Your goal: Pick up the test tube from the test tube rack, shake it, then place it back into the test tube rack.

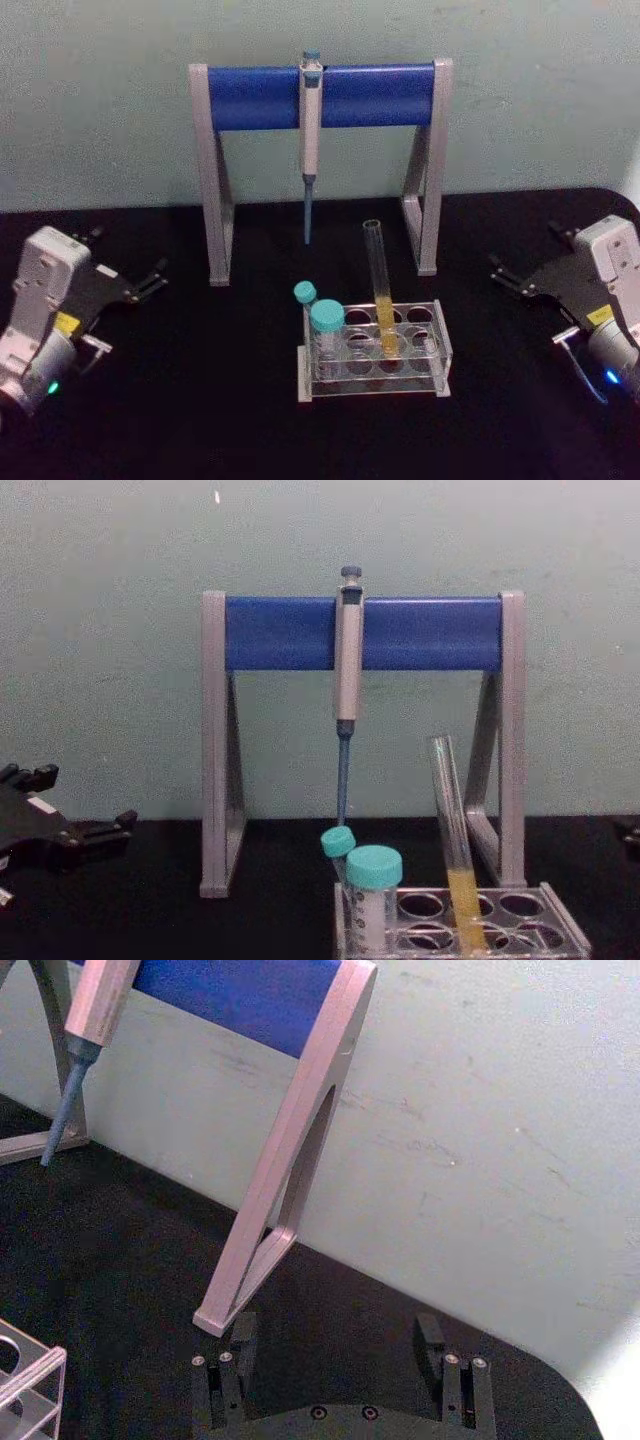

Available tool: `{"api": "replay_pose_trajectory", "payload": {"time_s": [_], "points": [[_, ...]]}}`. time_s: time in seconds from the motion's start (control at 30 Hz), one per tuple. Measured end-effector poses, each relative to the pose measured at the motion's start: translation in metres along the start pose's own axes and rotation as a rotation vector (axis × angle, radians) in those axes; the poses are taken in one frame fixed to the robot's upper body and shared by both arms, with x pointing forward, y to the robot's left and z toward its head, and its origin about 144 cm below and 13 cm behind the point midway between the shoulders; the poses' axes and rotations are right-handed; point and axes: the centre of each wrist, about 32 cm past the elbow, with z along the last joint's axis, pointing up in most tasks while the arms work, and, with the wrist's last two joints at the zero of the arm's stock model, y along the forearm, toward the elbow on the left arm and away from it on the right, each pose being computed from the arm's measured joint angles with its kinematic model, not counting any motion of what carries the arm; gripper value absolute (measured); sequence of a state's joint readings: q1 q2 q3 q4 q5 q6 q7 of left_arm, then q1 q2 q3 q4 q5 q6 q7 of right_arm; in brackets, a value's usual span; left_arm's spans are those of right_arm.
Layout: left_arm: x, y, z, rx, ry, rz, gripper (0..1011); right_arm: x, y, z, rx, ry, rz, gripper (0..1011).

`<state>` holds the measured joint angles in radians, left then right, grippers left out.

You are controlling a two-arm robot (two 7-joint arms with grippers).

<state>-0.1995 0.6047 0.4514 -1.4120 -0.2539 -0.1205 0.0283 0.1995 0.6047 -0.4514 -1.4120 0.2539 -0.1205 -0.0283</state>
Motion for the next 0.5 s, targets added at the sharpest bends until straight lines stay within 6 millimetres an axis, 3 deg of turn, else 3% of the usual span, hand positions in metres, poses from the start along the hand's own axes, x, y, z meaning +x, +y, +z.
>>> {"api": "replay_pose_trajectory", "payload": {"time_s": [0.5], "points": [[0.0,0.0,0.0,0.0,0.0,0.0,1001,0.0008,-0.0022,0.0058,0.054,-0.008,-0.023,1000]]}}
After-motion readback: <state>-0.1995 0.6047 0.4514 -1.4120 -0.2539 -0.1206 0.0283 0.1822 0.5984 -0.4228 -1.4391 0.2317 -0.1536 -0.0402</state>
